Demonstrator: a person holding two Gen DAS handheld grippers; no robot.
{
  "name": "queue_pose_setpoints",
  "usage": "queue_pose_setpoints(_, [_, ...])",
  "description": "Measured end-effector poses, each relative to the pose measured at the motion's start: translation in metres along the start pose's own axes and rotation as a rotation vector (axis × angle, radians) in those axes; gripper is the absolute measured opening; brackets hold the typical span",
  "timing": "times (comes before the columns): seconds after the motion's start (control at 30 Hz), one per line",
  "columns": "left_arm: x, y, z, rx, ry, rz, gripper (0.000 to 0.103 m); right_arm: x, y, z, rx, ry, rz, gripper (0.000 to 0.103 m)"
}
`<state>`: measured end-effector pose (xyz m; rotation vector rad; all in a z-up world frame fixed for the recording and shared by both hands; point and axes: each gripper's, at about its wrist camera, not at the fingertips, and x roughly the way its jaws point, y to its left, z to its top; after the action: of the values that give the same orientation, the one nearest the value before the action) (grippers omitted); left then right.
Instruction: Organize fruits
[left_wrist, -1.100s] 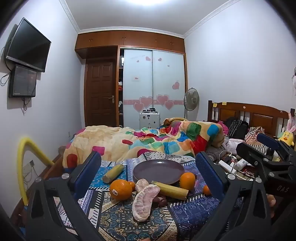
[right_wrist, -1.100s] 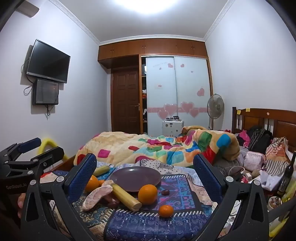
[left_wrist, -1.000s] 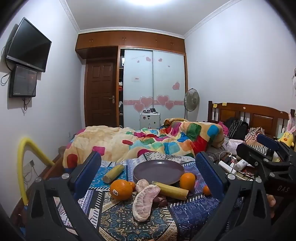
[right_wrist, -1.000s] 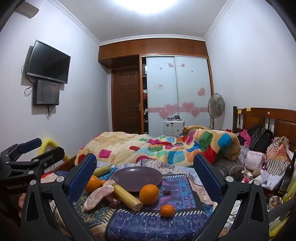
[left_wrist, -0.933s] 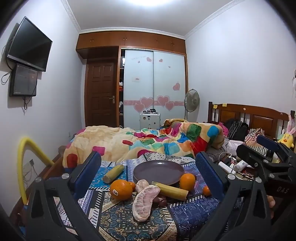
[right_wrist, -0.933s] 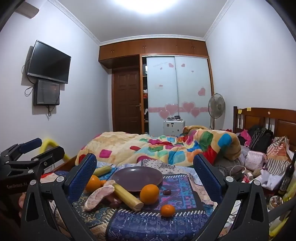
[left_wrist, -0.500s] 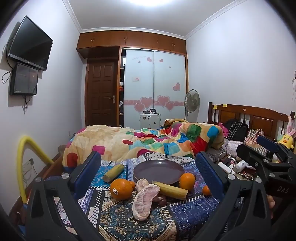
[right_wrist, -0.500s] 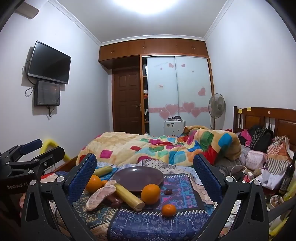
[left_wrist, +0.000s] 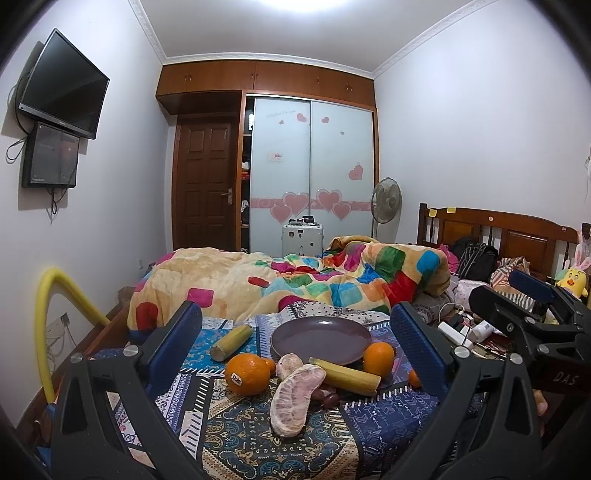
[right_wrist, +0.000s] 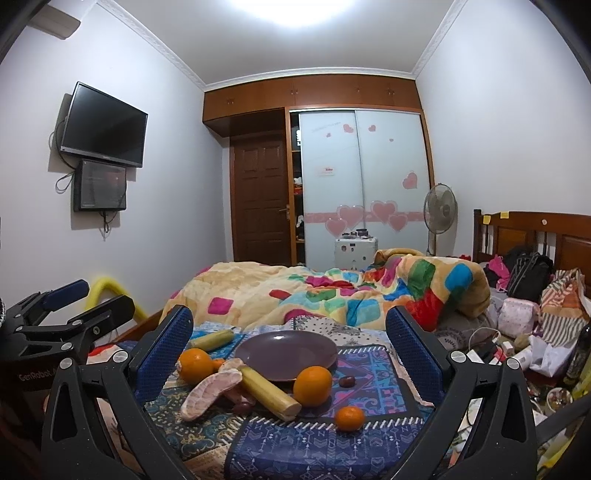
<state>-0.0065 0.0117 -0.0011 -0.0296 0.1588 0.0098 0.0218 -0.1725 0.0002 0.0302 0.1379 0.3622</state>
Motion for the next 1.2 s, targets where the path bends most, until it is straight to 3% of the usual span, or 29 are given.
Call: queue_pose_setpoints(1.2, [0.0034, 0.0079, -0.0014, -0.008, 0.002, 0.005, 0.103, 0.0076, 0.0096, 0.0001, 0.004, 0.000, 0.015, 0.103])
